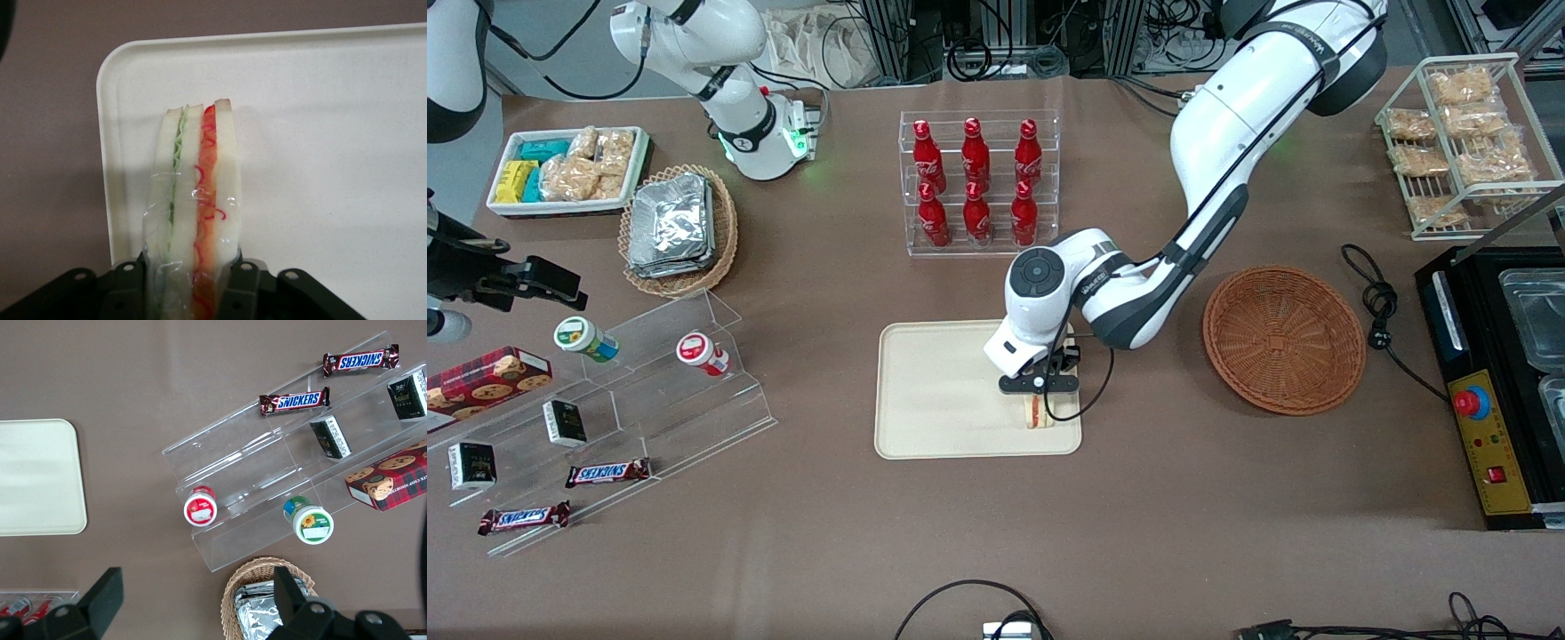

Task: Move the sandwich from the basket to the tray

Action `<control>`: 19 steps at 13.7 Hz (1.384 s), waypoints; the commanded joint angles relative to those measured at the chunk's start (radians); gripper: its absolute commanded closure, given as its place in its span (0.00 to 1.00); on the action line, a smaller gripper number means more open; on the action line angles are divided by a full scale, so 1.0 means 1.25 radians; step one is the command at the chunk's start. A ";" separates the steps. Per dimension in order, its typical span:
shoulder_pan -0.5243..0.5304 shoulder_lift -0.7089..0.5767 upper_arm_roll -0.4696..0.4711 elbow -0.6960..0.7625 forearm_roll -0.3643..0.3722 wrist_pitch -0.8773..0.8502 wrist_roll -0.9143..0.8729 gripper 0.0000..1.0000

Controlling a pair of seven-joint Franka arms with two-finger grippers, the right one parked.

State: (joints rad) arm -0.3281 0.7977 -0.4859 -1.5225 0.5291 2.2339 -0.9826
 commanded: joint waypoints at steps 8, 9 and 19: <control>0.005 -0.016 0.003 0.034 0.021 -0.022 -0.023 0.00; 0.013 -0.031 0.005 0.042 0.019 -0.030 -0.026 0.00; 0.113 -0.211 0.019 0.118 -0.039 -0.246 -0.028 0.00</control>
State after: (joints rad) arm -0.1844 0.5794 -0.4776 -1.3642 0.4902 1.9806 -1.0116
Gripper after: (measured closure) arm 0.000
